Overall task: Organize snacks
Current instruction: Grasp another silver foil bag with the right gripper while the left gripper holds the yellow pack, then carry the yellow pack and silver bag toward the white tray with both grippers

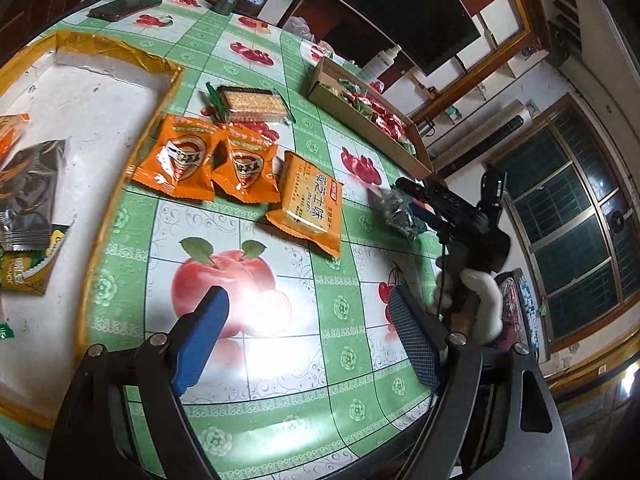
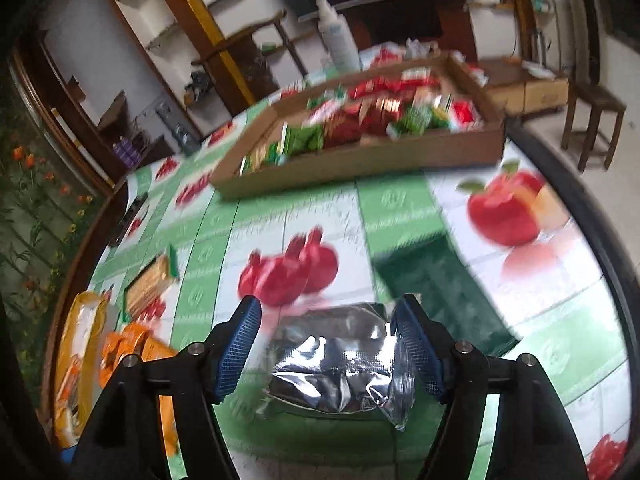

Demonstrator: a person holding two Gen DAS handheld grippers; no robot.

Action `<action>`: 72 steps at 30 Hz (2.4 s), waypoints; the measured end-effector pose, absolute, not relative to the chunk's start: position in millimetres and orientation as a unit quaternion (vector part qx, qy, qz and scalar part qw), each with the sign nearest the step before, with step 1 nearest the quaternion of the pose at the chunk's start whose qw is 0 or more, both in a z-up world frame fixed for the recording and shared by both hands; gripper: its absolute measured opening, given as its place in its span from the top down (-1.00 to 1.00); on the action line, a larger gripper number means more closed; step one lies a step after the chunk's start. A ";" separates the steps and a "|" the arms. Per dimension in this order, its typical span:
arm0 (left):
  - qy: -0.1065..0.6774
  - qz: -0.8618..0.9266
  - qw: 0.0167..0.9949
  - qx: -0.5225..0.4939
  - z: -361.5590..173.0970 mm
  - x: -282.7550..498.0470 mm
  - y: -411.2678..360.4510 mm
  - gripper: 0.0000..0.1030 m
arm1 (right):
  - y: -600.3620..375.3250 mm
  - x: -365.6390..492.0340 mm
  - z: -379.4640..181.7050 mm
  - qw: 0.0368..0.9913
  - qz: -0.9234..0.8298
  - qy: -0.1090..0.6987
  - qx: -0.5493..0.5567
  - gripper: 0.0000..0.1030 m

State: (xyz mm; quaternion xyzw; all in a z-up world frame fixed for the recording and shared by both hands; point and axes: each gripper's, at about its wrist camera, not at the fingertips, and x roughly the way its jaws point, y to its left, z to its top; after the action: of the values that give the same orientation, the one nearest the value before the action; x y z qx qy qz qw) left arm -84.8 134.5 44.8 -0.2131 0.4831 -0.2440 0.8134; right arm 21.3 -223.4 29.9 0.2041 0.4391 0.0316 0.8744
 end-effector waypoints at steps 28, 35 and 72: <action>0.494 -0.221 0.840 0.041 25.7 11.1 11.2 -0.59 | -176.9 -19.2 24.1 0.893 0.076 0.437 0.073 -0.43; 0.502 -0.202 0.835 0.103 6.3 25.9 -11.7 -0.59 | -180.3 -18.3 24.3 0.890 0.078 0.440 0.085 -0.43; 0.455 -0.238 0.853 -0.097 45.2 -89.0 115.5 -0.34 | -167.3 -76.8 47.8 0.854 0.135 0.492 0.104 -0.63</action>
State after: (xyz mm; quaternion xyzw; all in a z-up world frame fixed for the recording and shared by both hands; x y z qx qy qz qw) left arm -89.0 115.5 45.2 -0.0965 0.4547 -0.2384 0.8527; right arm -76.8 -167.3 47.8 0.1043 0.4922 0.1346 0.8536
